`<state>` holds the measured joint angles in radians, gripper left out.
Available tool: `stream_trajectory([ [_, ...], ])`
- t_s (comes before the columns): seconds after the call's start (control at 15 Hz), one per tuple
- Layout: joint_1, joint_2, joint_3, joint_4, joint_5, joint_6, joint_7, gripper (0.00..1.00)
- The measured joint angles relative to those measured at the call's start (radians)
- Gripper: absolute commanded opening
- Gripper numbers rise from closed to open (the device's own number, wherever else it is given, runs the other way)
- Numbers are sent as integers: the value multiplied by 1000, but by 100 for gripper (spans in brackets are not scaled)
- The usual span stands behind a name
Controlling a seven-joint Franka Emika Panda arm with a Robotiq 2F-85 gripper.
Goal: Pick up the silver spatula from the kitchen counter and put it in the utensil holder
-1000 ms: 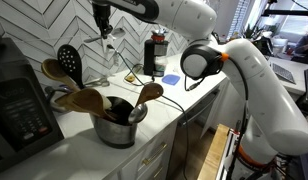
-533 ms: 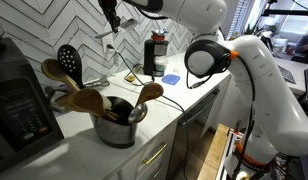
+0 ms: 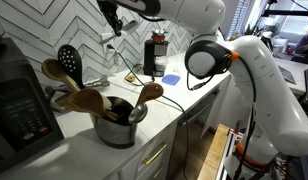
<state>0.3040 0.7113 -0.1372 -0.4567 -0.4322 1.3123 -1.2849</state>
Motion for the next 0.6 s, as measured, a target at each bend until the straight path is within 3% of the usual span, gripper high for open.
stream_trajectory([
  [0.4,140,-108,-21,3,-178,-312,-167,4],
  [0.6,200,-183,-8,3,-216,-391,-175,4],
])
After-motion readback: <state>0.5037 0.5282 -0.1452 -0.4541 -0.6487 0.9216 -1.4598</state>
